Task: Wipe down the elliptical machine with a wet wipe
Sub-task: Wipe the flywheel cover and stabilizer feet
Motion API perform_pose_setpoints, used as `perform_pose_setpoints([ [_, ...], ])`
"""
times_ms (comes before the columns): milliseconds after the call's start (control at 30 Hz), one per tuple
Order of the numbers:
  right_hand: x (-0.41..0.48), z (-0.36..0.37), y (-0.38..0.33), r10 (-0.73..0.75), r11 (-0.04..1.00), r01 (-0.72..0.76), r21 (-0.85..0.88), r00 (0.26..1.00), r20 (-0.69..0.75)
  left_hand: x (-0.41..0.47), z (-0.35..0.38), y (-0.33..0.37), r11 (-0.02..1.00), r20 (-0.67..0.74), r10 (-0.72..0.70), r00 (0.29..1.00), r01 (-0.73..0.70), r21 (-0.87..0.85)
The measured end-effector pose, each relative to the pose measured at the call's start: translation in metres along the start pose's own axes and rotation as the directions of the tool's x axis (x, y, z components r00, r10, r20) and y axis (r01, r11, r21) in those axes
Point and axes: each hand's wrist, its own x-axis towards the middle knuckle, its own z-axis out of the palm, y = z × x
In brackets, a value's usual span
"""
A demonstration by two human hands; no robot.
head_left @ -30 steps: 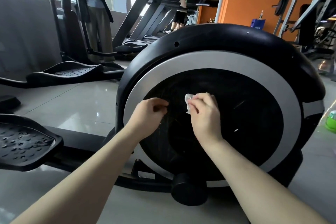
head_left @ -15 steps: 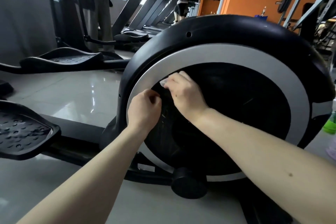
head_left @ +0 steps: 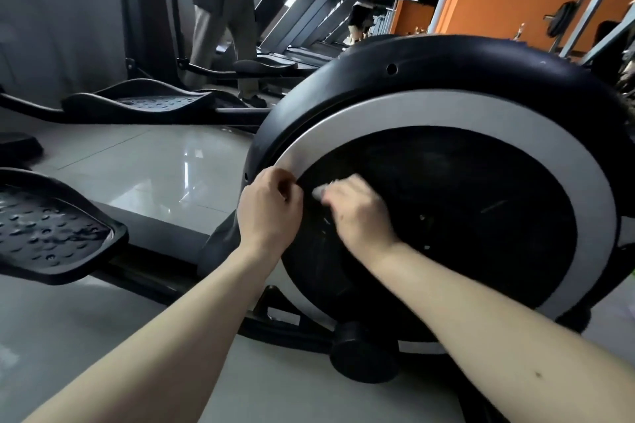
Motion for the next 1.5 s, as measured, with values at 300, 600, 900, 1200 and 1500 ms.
perform_pose_setpoints([
  [300,0.054,-0.034,0.014,0.004,1.0,-0.008,-0.021,0.981,-0.195,-0.004,-0.005,-0.021,0.999,0.019,-0.027,0.999,0.027,0.025],
  [600,-0.032,0.033,-0.001,-0.184,0.981,0.193,-0.026,0.963,0.198,-0.019,-0.003,-0.036,0.994,0.094,-0.083,0.992,0.076,0.077],
  [900,0.007,0.006,0.016,-0.174,0.982,0.175,-0.068,0.984,0.033,-0.021,-0.003,-0.035,0.991,0.11,-0.127,0.986,0.121,0.063],
  [1200,-0.006,0.006,0.015,-0.227,0.968,0.238,-0.082,0.966,0.122,-0.021,0.002,-0.043,0.99,0.092,-0.137,0.986,0.135,0.033],
  [1500,-0.044,0.036,0.005,-0.279,0.942,0.321,-0.095,0.909,0.31,-0.023,0.006,-0.045,0.988,0.057,-0.155,0.986,0.155,0.007],
])
